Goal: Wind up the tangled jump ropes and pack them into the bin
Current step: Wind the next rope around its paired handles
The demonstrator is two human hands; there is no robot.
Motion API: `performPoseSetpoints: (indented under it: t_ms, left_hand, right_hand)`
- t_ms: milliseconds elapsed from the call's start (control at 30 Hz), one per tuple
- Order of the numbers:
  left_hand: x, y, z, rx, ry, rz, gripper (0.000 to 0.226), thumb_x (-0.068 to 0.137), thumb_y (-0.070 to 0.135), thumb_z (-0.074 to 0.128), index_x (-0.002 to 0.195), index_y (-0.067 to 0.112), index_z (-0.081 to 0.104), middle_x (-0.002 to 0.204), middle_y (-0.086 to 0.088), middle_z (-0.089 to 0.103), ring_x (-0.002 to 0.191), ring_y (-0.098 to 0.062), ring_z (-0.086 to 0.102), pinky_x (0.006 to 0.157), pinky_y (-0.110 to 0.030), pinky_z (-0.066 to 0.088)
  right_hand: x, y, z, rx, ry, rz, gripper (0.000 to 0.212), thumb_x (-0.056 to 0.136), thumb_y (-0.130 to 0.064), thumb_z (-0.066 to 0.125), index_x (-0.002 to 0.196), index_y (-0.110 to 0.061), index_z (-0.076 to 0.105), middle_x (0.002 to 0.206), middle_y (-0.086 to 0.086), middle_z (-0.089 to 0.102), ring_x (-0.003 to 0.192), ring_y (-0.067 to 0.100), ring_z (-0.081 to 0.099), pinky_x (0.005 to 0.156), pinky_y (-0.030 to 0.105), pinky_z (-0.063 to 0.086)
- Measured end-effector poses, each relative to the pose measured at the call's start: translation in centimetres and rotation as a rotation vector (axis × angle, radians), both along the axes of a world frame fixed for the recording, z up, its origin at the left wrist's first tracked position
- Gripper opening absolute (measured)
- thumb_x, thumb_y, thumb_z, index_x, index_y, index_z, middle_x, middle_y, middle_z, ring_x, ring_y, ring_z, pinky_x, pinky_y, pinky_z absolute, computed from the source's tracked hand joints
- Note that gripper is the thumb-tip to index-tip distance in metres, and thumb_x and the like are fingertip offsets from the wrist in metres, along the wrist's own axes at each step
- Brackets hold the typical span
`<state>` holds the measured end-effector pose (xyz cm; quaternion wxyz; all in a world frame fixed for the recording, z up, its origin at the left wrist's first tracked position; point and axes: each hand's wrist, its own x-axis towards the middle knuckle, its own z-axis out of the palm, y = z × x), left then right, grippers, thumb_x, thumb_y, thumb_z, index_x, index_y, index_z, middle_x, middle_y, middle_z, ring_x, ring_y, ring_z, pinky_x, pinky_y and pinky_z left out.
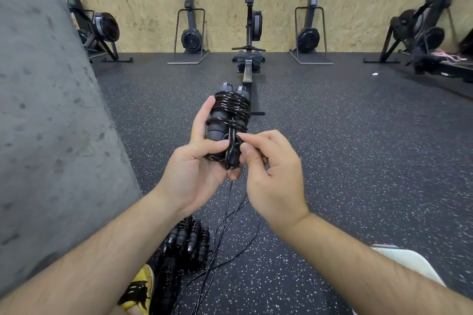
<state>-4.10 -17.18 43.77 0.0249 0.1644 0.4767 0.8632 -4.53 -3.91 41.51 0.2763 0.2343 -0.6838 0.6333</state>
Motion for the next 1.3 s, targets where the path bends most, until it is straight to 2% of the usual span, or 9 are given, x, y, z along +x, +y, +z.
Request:
performPoseSetpoints:
  t_ms: [200, 300, 400, 600, 767, 933, 1067, 1200, 1300]
  left_hand:
    - [-0.3, 0.1, -0.2, -0.059, 0.004, 0.024, 0.082, 0.088, -0.007, 0.027, 0.146, 0.048, 0.041, 0.117, -0.014, 0.066, 0.071, -0.026, 0.054, 0.057, -0.036, 0.036]
    - [-0.4, 0.1, -0.3, -0.082, 0.013, 0.051, 0.083, 0.080, -0.002, 0.037, 0.146, 0.048, 0.040, 0.110, -0.012, 0.068, 0.069, -0.025, 0.055, 0.055, -0.034, 0.037]
    - [-0.5, 0.0, -0.4, -0.099, 0.002, 0.057, 0.087, 0.075, 0.000, 0.041, 0.146, 0.051, 0.039, 0.111, -0.012, 0.069, 0.071, -0.025, 0.056, 0.056, -0.035, 0.037]
    - [-0.7, -0.1, -0.6, -0.148, 0.022, 0.079, 0.094, 0.073, -0.004, 0.045, 0.148, 0.053, 0.034, 0.113, -0.013, 0.067, 0.071, -0.025, 0.055, 0.054, -0.033, 0.038]
    - [-0.7, 0.1, -0.7, -0.165, 0.041, 0.116, 0.089, 0.081, -0.002, 0.049, 0.149, 0.052, 0.030, 0.119, -0.011, 0.069, 0.073, -0.024, 0.058, 0.053, -0.034, 0.039]
    - [-0.7, 0.0, -0.8, -0.182, 0.066, 0.104, 0.086, 0.081, -0.002, 0.045, 0.147, 0.052, 0.036, 0.122, -0.012, 0.066, 0.077, -0.022, 0.055, 0.055, -0.034, 0.037]
    - [-0.5, 0.5, -0.5, -0.075, 0.043, 0.031, 0.084, 0.073, 0.005, 0.038, 0.148, 0.044, 0.043, 0.133, -0.018, 0.063, 0.085, -0.030, 0.052, 0.056, -0.033, 0.037]
    - [-0.9, 0.5, -0.3, -0.081, 0.037, 0.067, 0.073, 0.084, 0.008, 0.042, 0.145, 0.048, 0.044, 0.127, -0.019, 0.063, 0.095, -0.037, 0.047, 0.055, -0.033, 0.039]
    - [-1.3, 0.3, -0.4, -0.083, 0.032, 0.115, 0.066, 0.092, 0.009, 0.041, 0.144, 0.049, 0.044, 0.122, -0.013, 0.068, 0.100, -0.035, 0.053, 0.075, -0.046, 0.042]
  right_hand:
    - [0.2, 0.0, 0.3, -0.045, -0.090, 0.029, 0.018, 0.097, 0.005, 0.054, 0.104, 0.001, 0.071, 0.086, 0.011, 0.055, 0.053, 0.015, 0.063, 0.056, 0.018, 0.050]
    - [0.3, 0.0, 0.2, -0.040, -0.123, 0.043, 0.019, 0.097, 0.004, 0.054, 0.104, -0.001, 0.071, 0.086, 0.010, 0.056, 0.054, 0.012, 0.063, 0.056, 0.018, 0.051]
    - [0.0, 0.2, 0.1, -0.003, -0.128, 0.039, 0.019, 0.097, 0.004, 0.055, 0.103, -0.004, 0.072, 0.085, 0.006, 0.057, 0.058, 0.012, 0.064, 0.058, 0.018, 0.051]
    - [-0.3, 0.3, 0.0, 0.010, -0.149, 0.068, 0.022, 0.097, 0.004, 0.054, 0.101, -0.007, 0.072, 0.086, 0.006, 0.057, 0.064, 0.015, 0.064, 0.061, 0.028, 0.056]
    - [-0.3, 0.3, 0.3, 0.048, -0.115, 0.070, 0.020, 0.097, 0.005, 0.054, 0.101, -0.004, 0.072, 0.089, 0.003, 0.056, 0.060, 0.006, 0.062, 0.061, 0.018, 0.051]
    - [0.1, 0.3, 0.4, 0.112, -0.040, 0.008, 0.015, 0.093, 0.004, 0.061, 0.097, -0.002, 0.074, 0.084, 0.002, 0.054, 0.065, 0.002, 0.062, 0.061, 0.010, 0.046]
    - [0.0, 0.0, 0.7, 0.071, -0.057, -0.084, 0.011, 0.090, -0.004, 0.069, 0.087, -0.011, 0.077, 0.078, 0.000, 0.052, 0.059, 0.019, 0.065, 0.054, 0.027, 0.053]
    - [0.1, 0.2, 1.2, 0.037, -0.076, -0.051, 0.006, 0.088, 0.000, 0.070, 0.088, -0.006, 0.068, 0.089, 0.006, 0.057, 0.056, 0.018, 0.066, 0.052, 0.025, 0.052]
    - [0.0, 0.3, 1.3, 0.124, -0.033, -0.023, 0.015, 0.087, -0.002, 0.069, 0.099, -0.011, 0.070, 0.099, -0.003, 0.054, 0.072, 0.018, 0.063, 0.064, 0.032, 0.055]
